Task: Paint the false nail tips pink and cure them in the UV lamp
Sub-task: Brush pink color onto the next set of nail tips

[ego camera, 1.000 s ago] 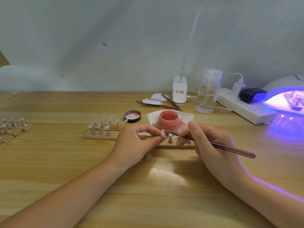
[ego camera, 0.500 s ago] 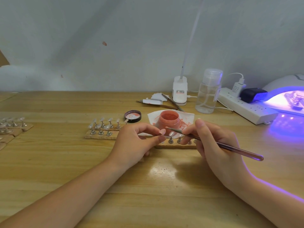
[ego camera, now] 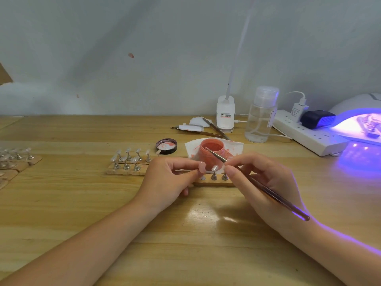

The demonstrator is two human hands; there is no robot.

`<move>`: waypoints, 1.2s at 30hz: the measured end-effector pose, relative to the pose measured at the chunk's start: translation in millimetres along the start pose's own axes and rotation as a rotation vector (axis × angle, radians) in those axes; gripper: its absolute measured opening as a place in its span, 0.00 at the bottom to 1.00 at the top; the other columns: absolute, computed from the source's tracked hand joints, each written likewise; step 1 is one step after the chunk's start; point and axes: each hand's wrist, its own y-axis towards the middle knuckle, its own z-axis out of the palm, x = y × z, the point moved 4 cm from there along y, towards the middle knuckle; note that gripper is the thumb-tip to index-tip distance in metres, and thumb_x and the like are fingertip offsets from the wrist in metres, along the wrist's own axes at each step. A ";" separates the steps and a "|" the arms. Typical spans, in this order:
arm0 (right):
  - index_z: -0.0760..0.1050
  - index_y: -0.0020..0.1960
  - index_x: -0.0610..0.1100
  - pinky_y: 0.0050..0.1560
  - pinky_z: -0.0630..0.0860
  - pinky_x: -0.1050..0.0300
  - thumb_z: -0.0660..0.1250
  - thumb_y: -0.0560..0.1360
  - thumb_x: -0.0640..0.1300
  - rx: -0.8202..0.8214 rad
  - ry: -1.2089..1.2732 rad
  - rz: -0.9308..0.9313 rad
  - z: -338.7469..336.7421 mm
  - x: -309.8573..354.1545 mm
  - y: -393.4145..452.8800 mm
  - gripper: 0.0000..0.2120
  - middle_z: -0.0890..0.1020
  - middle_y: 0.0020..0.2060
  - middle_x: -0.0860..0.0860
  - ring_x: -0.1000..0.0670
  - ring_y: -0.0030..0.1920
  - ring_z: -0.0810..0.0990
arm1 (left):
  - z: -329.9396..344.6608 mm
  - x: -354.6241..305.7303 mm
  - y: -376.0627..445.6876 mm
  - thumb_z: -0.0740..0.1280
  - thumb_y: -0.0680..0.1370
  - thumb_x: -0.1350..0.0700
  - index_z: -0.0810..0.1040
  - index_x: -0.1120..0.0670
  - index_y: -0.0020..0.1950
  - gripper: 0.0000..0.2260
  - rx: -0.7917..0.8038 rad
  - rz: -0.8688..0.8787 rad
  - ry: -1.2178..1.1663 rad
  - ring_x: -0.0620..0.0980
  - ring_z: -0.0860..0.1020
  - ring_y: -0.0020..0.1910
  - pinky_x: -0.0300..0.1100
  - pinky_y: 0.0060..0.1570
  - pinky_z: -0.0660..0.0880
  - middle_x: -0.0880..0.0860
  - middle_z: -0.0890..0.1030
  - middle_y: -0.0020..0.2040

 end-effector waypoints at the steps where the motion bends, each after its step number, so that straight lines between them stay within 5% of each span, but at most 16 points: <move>1: 0.79 0.43 0.47 0.27 0.71 0.63 0.69 0.71 0.43 0.008 -0.001 -0.001 0.1 0.2 0.6 0.02 0.81 0.35 0.55 0.52 0.31 0.77 | 0.2 -0.2 0.1 0.73 0.69 0.57 0.84 0.49 0.39 0.03 0.005 0.004 -0.007 0.40 0.69 0.19 0.27 0.22 0.63 0.45 0.81 0.28; 7: 0.79 0.38 0.43 0.29 0.69 0.59 0.61 0.73 0.51 0.037 0.003 0.002 1.1 -1.4 -0.1 0.14 0.79 0.34 0.52 0.51 0.34 0.76 | 0.3 -0.1 -0.4 0.73 0.70 0.58 0.84 0.52 0.40 0.02 0.008 0.008 -0.016 0.39 0.68 0.19 0.26 0.23 0.63 0.45 0.80 0.25; 13: 0.79 0.37 0.44 0.31 0.70 0.54 0.59 0.74 0.51 0.046 -0.050 -0.017 3.1 -2.4 0.0 0.15 0.80 0.33 0.51 0.49 0.34 0.76 | 0.5 -0.2 0.9 0.73 0.69 0.59 0.84 0.49 0.39 0.04 0.001 0.007 -0.023 0.41 0.68 0.19 0.28 0.24 0.65 0.47 0.83 0.31; 20: 0.77 0.35 0.41 0.35 0.67 0.74 0.55 0.76 0.47 0.010 0.148 -0.021 -0.1 -1.9 -4.9 0.18 0.77 0.29 0.55 0.62 0.30 0.75 | -0.3 -1.9 -0.4 0.74 0.69 0.59 0.84 0.46 0.34 0.07 -0.006 0.010 -0.020 0.40 0.68 0.19 0.28 0.23 0.65 0.47 0.83 0.32; 28: 0.77 0.37 0.47 0.35 0.66 0.74 0.55 0.75 0.52 -0.014 0.017 0.032 1.7 -5.4 -1.4 0.17 0.76 0.29 0.62 0.61 0.32 0.75 | 1.3 -2.7 -0.7 0.73 0.70 0.64 0.83 0.51 0.36 0.08 0.002 0.004 -0.017 0.39 0.68 0.19 0.27 0.22 0.64 0.45 0.82 0.29; 36: 0.77 0.34 0.43 0.34 0.67 0.74 0.54 0.76 0.48 -0.044 0.170 0.013 -0.9 -3.8 -5.0 0.19 0.78 0.27 0.50 0.62 0.30 0.75 | 1.1 -2.1 -0.2 0.73 0.69 0.60 0.84 0.51 0.37 0.04 0.004 0.010 -0.019 0.40 0.68 0.19 0.28 0.23 0.65 0.49 0.83 0.31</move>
